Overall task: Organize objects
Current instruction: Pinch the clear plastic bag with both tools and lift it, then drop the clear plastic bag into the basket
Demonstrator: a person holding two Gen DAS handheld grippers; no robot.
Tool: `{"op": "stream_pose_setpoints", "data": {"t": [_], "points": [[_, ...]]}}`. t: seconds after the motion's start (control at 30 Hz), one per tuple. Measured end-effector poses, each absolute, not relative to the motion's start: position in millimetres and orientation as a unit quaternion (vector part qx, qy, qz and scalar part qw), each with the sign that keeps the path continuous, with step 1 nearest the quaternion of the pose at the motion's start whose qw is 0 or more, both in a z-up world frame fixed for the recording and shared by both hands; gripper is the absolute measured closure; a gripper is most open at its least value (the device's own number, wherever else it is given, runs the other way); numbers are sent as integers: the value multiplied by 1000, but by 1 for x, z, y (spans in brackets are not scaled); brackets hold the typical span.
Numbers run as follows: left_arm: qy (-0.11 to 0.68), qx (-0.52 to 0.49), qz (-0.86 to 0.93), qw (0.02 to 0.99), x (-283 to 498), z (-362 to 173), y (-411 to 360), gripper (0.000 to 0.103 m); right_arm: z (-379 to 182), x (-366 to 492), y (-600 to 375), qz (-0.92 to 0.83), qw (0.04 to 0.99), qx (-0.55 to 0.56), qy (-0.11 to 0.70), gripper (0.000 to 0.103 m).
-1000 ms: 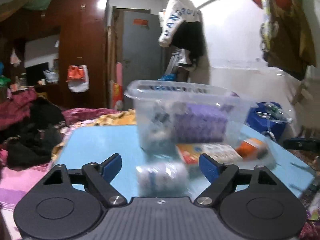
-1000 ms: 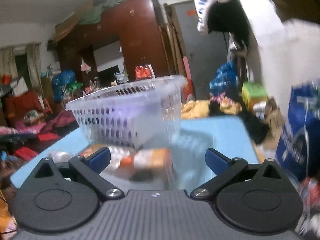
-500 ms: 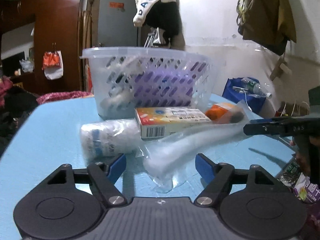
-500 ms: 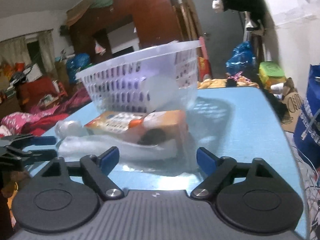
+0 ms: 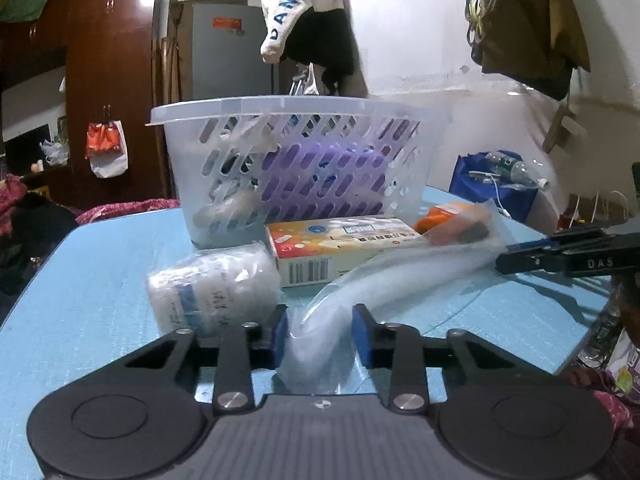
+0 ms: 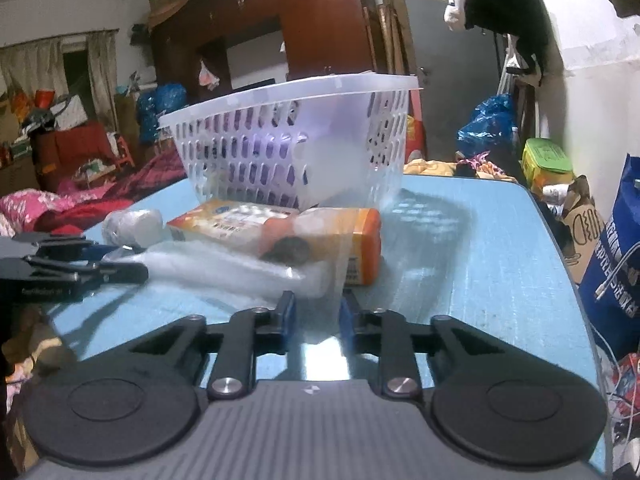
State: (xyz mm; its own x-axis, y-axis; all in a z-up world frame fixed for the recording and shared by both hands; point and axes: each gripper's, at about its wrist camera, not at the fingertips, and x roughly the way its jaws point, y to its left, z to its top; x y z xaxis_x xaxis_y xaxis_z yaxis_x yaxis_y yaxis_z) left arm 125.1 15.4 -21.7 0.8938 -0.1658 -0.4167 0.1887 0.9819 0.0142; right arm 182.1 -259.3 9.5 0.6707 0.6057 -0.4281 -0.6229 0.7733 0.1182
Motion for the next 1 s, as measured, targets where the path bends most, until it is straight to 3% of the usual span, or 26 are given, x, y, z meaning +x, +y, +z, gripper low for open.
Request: {"op": "stream_pose_setpoints", "data": {"t": [0.2, 0.6, 0.8, 1.0], "points": [[190, 20, -100, 977, 116, -19, 26, 75, 12, 172, -257, 345, 913, -27, 215, 93], [109, 20, -119, 987, 88, 7, 33, 76, 44, 137, -258, 353, 923, -44, 147, 96], [45, 43, -100, 993, 96, 68, 32, 77, 94, 137, -251, 359, 927, -55, 91, 96], [29, 60, -55, 996, 167, 140, 29, 77, 153, 195, -225, 341, 936, -55, 65, 97]]}}
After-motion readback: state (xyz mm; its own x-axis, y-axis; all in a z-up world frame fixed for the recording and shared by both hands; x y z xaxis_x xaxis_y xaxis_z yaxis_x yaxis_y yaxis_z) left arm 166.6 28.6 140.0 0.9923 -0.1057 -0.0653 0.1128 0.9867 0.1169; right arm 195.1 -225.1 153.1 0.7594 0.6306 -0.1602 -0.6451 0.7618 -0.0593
